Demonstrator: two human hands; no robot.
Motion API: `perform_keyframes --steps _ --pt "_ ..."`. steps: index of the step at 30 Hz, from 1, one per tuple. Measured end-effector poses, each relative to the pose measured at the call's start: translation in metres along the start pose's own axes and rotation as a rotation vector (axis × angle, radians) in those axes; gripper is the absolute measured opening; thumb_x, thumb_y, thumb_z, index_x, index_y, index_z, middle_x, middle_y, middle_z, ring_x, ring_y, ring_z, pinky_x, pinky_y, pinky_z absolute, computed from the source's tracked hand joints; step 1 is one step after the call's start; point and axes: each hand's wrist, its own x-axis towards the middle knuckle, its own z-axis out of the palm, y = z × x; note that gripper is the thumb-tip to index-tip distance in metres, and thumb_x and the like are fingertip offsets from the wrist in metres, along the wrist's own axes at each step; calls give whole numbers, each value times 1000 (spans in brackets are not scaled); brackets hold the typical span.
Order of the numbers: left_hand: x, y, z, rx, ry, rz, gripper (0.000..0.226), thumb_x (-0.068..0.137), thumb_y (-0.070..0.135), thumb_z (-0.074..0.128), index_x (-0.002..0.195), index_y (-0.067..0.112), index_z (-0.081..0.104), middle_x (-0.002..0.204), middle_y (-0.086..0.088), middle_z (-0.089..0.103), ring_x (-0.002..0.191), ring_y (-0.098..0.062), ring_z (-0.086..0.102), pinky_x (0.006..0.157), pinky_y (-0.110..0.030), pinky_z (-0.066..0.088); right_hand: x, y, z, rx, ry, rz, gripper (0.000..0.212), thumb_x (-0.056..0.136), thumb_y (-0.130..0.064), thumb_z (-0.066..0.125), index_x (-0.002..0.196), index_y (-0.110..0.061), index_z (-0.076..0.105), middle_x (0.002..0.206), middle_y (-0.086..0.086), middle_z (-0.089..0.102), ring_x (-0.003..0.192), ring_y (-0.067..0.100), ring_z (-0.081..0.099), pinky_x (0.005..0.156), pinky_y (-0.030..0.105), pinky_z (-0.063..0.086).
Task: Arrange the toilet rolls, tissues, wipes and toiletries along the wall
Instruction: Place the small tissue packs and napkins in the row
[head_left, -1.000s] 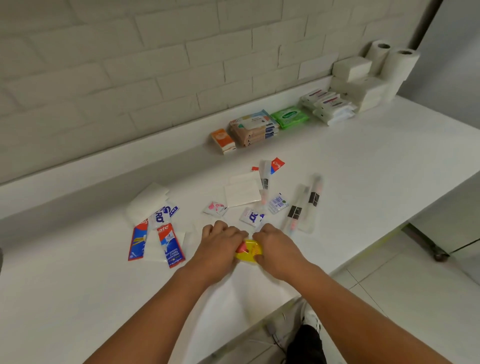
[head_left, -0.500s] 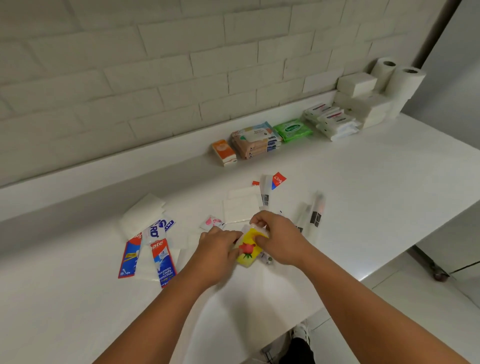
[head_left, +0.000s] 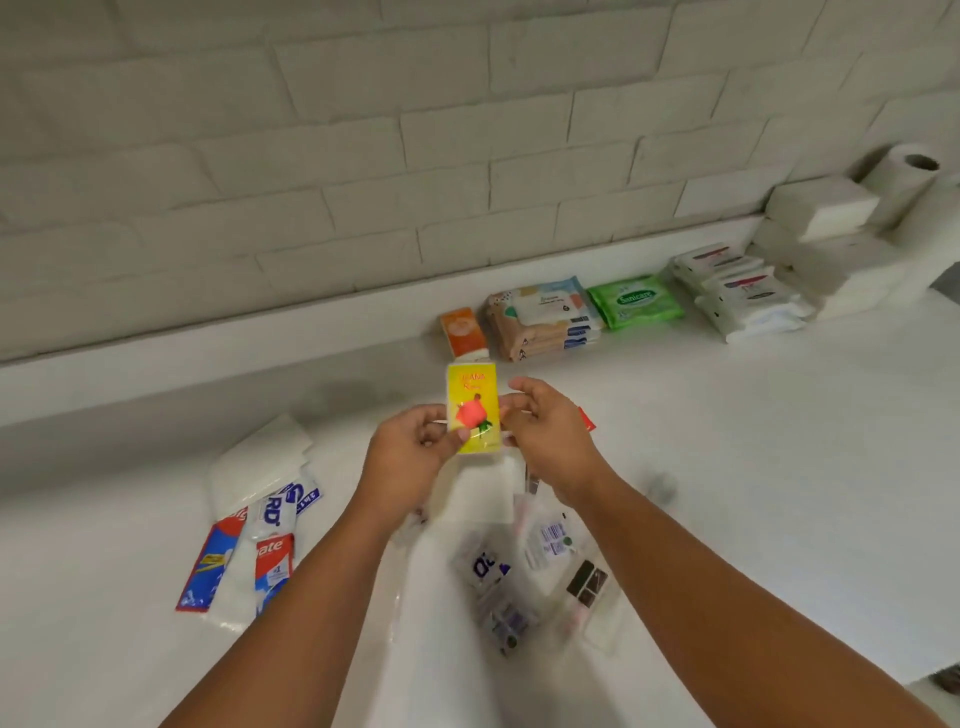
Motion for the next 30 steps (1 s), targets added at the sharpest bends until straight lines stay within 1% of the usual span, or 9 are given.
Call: perform_keyframes --steps 3,6,10,14,16,18,21,25,30 --pt "36 10 12 -29 112 -51 19 85 19 79 100 19 68 74 4 70 56 -1 59 66 -24 48 23 -2 -2 -60 -80 -56 36 96 -3 46 112 -31 62 107 -8 68 100 14 65 89 34 54" --pt "71 20 20 7 198 -72 7 86 18 76 93 19 73 76 0 72 59 -9 63 67 -29 54 50 -7 -3 -134 -138 -127 40 95 2 44 117 -21 67 99 -10 67 90 4 61 84 23 49" --pt "117 20 21 26 250 -116 16 82 23 75 69 32 74 77 -2 75 73 -21 72 81 -43 61 96 -11 0 -265 -148 -70 32 94 5 43 118 -5 62 82 7 58 62 14 50 51 13 39" --pt "158 9 21 -9 258 -186 24 81 20 78 60 31 73 67 0 72 75 -27 73 85 -49 60 128 -14 4 -309 -142 17 36 90 8 38 118 -1 58 86 4 54 61 12 48 40 10 33" --pt "171 5 23 -9 250 -203 30 82 14 78 56 26 71 54 4 68 71 -25 70 85 -51 60 136 -15 6 -268 -126 66 39 92 4 37 126 -7 53 93 6 58 75 16 54 47 12 38" --pt "179 1 27 -7 253 -226 30 82 9 78 57 22 69 46 7 64 70 -26 68 86 -52 59 144 -13 10 -300 -133 63 50 94 1 37 142 -11 39 129 15 53 107 25 54 70 21 47" --pt "185 -4 31 49 221 -249 15 83 11 76 69 16 74 51 5 67 72 -26 69 86 -49 59 149 -15 15 -416 -168 18 66 96 2 36 155 -19 15 159 9 22 145 30 24 113 41 37" --pt "187 -8 33 312 234 -218 22 85 30 74 89 10 79 81 -10 74 83 -28 69 69 -28 49 150 -19 16 -481 -207 12 66 96 4 35 154 -20 14 160 8 15 145 31 22 116 49 32" --pt "193 -13 36 382 234 -205 26 84 37 73 89 13 79 80 -11 76 80 -26 73 75 -36 57 142 -31 10 -458 -251 118 42 97 7 33 139 3 37 149 24 30 131 38 38 104 47 40"
